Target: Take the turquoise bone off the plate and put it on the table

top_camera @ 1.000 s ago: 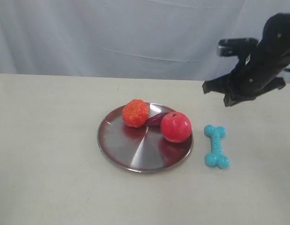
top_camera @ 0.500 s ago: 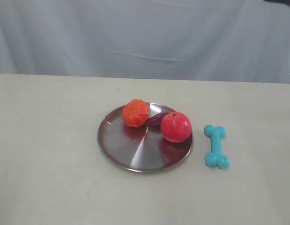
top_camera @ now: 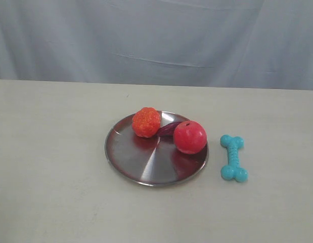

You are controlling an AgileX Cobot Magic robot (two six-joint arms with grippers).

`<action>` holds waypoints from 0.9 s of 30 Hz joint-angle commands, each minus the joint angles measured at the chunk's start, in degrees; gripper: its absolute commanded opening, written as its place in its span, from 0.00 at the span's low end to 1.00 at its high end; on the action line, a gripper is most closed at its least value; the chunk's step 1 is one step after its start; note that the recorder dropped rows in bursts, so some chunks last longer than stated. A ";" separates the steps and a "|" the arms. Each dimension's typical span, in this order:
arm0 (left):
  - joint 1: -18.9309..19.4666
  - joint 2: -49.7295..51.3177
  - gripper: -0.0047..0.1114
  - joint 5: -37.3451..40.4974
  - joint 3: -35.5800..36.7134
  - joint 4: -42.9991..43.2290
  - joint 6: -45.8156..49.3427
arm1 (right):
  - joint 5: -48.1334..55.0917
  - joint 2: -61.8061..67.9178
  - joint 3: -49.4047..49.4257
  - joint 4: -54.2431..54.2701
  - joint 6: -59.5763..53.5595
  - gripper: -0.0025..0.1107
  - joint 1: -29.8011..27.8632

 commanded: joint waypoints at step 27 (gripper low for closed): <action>0.26 -0.07 0.04 -0.31 0.15 -0.35 -0.24 | 2.07 -24.54 3.35 -0.09 0.23 0.02 -13.02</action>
